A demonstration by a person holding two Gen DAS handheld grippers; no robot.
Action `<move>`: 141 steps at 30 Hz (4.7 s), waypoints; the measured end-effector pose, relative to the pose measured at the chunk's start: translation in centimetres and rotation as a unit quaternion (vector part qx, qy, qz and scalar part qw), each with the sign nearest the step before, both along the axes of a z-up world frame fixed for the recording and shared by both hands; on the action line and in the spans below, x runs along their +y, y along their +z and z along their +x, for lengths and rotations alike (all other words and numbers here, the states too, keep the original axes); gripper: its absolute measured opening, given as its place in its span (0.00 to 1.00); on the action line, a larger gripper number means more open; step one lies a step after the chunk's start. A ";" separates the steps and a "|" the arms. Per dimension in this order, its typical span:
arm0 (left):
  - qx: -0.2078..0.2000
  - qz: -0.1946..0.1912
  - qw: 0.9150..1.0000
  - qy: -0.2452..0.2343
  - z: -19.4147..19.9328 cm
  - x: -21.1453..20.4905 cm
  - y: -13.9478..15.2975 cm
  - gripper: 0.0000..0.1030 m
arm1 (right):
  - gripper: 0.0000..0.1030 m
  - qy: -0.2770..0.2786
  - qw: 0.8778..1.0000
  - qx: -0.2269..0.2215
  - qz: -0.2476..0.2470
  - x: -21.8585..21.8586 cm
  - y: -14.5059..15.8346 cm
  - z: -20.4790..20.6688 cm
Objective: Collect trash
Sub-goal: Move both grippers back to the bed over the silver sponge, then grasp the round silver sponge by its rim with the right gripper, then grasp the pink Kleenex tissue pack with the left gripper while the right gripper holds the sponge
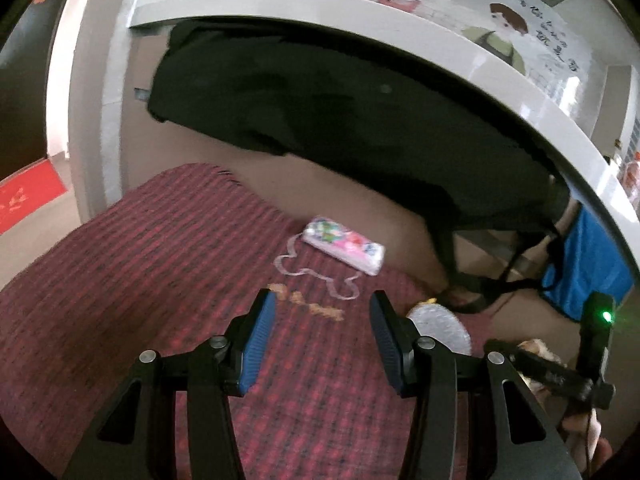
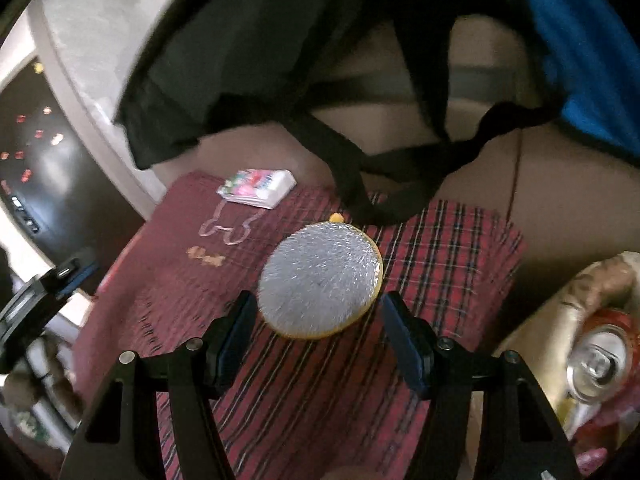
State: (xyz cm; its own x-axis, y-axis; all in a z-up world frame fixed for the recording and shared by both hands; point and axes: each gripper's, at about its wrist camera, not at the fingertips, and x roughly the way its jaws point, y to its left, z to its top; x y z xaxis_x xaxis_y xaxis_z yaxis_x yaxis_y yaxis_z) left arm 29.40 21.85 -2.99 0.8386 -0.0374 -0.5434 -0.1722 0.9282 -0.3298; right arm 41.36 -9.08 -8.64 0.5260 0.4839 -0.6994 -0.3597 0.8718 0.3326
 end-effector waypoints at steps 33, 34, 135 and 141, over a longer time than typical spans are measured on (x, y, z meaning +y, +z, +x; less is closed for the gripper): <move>0.021 -0.009 1.000 0.014 0.0 7.5 -2.8 0.49 | 0.54 0.084 0.996 -0.026 0.004 12.8 1.7 0.7; 0.024 -0.012 1.000 0.010 0.1 7.6 -2.8 0.49 | 0.54 0.078 0.996 -0.036 -0.016 13.0 1.8 0.8; 0.153 0.138 0.930 -0.304 23.2 -7.8 -6.5 0.66 | 0.15 0.008 1.000 -0.020 0.021 -3.2 0.2 0.7; 0.161 0.125 0.942 -0.268 24.3 -8.7 -7.4 0.65 | 0.17 0.020 0.999 -0.028 0.002 -1.9 -0.1 1.7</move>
